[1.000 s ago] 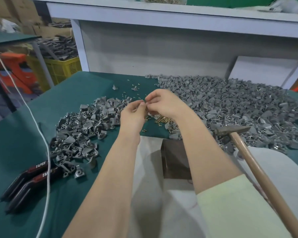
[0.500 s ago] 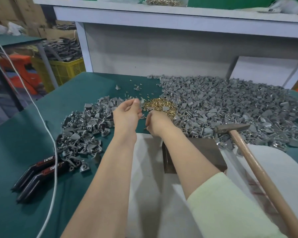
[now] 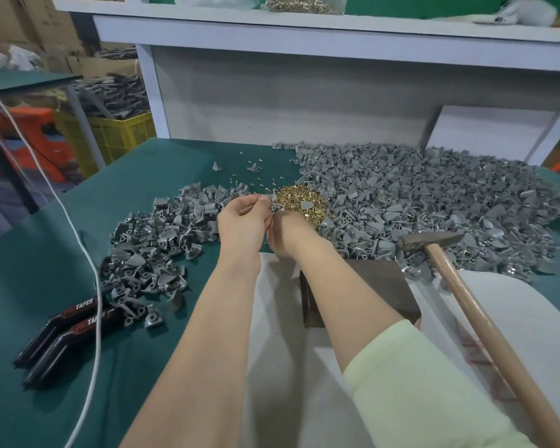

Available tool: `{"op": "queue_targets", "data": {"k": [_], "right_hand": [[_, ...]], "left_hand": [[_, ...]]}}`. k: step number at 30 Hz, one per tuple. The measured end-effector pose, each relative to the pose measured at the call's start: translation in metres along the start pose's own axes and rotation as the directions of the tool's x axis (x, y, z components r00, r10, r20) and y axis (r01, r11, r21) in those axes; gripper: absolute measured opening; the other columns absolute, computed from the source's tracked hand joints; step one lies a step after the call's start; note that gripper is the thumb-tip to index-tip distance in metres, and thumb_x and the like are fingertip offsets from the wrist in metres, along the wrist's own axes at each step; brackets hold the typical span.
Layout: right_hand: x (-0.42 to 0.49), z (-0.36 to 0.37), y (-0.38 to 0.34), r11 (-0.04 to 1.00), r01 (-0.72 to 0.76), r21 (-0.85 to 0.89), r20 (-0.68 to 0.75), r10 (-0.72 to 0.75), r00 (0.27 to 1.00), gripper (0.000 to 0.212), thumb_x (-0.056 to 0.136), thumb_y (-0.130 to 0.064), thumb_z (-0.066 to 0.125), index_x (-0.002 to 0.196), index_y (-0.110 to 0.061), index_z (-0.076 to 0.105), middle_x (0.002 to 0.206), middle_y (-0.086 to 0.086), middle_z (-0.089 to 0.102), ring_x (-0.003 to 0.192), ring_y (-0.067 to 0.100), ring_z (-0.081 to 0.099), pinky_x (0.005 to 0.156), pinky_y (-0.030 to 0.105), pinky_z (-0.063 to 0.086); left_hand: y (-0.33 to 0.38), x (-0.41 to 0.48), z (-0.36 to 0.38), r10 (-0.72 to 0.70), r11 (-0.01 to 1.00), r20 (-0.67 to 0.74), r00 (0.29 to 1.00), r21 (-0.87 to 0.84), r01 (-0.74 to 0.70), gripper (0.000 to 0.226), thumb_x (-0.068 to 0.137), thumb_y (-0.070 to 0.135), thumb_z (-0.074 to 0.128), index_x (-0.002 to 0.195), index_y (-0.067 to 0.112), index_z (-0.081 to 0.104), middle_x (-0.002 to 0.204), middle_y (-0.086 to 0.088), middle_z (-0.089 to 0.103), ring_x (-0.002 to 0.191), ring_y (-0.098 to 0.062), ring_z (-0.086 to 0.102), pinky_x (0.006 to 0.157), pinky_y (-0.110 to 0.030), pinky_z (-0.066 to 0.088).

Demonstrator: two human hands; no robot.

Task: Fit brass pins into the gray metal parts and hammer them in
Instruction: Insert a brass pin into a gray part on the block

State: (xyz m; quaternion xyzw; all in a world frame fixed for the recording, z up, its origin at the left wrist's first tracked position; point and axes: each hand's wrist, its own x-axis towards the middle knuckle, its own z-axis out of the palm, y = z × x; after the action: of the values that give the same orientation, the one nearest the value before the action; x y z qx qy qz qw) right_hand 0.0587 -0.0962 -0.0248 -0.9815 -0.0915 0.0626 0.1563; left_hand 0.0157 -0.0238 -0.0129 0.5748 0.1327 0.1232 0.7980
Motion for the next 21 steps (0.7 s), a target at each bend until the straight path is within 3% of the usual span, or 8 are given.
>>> {"op": "queue_targets", "data": {"k": [2, 4, 7, 9, 13, 17, 21], "right_hand": [[-0.004, -0.004, 0.002, 0.999, 0.01, 0.047, -0.017, -0.009, 1.0, 0.03, 0.097, -0.01, 0.045, 0.124, -0.002, 0.054, 0.125, 0.019, 0.056, 0.117, 0.033, 0.053, 0.081, 0.017, 0.043], [-0.01, -0.012, 0.005, 0.993, -0.015, 0.119, -0.065, 0.023, 0.998, 0.028, 0.093, -0.011, 0.05, 0.119, -0.002, 0.058, 0.12, 0.018, 0.06, 0.112, 0.032, 0.056, 0.086, 0.031, 0.044], [-0.019, -0.03, 0.018, 0.946, -0.044, 0.321, -0.131, 0.091, 0.987, 0.012, 0.088, -0.009, 0.055, 0.09, -0.008, 0.067, 0.095, 0.013, 0.068, 0.09, 0.027, 0.065, 0.077, 0.033, 0.05], [-0.032, -0.043, 0.034, 0.886, -0.021, 0.464, -0.209, 0.132, 0.969, 0.02, 0.084, -0.005, 0.056, 0.068, -0.015, 0.062, 0.07, 0.004, 0.066, 0.066, 0.02, 0.061, 0.067, 0.032, 0.05], [-0.072, -0.059, 0.07, 0.781, 0.02, 0.624, -0.297, 0.213, 0.931, 0.024, 0.082, 0.0, 0.059, 0.069, -0.02, 0.059, 0.061, 0.0, 0.062, 0.055, 0.014, 0.056, 0.062, 0.033, 0.049], [-0.107, -0.054, 0.094, 0.669, 0.064, 0.741, -0.332, 0.282, 0.9, 0.026, 0.084, 0.004, 0.059, 0.07, -0.017, 0.062, 0.063, 0.004, 0.061, 0.057, 0.014, 0.055, 0.069, 0.035, 0.049], [-0.128, -0.038, 0.101, 0.727, 0.075, 0.683, -0.365, 0.251, 0.897, 0.019, 0.083, 0.0, 0.063, 0.074, -0.017, 0.066, 0.074, 0.008, 0.065, 0.074, 0.022, 0.06, 0.083, 0.042, 0.052]], "left_hand": [[0.0, -0.002, 0.002, 0.003, 1.0, 0.001, 1.0, 0.028, -0.003, 0.008, 0.091, 0.011, 0.061, 0.085, 0.016, 0.062, 0.076, 0.001, 0.062, 0.07, -0.007, 0.058, 0.068, -0.018, 0.05], [0.001, -0.005, 0.005, 0.012, 0.999, -0.004, 1.0, 0.049, -0.012, 0.01, 0.09, 0.014, 0.062, 0.083, 0.02, 0.061, 0.076, 0.004, 0.061, 0.074, -0.009, 0.057, 0.074, -0.023, 0.049], [0.002, -0.012, 0.013, 0.041, 0.995, 0.018, 0.999, 0.091, -0.042, 0.01, 0.09, 0.017, 0.063, 0.081, 0.021, 0.06, 0.073, 0.003, 0.059, 0.072, -0.009, 0.055, 0.077, -0.026, 0.046], [0.003, -0.021, 0.021, 0.05, 0.99, 0.078, 0.996, 0.127, -0.06, 0.011, 0.09, 0.016, 0.063, 0.08, 0.02, 0.059, 0.073, 0.002, 0.06, 0.07, -0.008, 0.056, 0.073, -0.023, 0.045], [0.0, -0.044, 0.038, 0.075, 0.94, 0.257, 0.964, 0.303, -0.154, 0.01, 0.088, 0.016, 0.066, 0.08, 0.017, 0.061, 0.088, -0.006, 0.067, 0.086, -0.016, 0.061, 0.086, -0.03, 0.048], [-0.007, -0.069, 0.046, 0.153, 0.804, 0.41, 0.899, 0.477, -0.354, 0.007, 0.085, 0.019, 0.069, 0.081, 0.016, 0.064, 0.086, -0.002, 0.068, 0.088, -0.018, 0.063, 0.091, -0.035, 0.049], [-0.017, -0.086, 0.041, 0.126, 0.559, 0.415, 0.901, 0.72, -0.41, 0.011, 0.086, 0.034, 0.067, 0.08, 0.027, 0.06, 0.092, 0.011, 0.067, 0.1, -0.015, 0.061, 0.1, -0.038, 0.039]]}}
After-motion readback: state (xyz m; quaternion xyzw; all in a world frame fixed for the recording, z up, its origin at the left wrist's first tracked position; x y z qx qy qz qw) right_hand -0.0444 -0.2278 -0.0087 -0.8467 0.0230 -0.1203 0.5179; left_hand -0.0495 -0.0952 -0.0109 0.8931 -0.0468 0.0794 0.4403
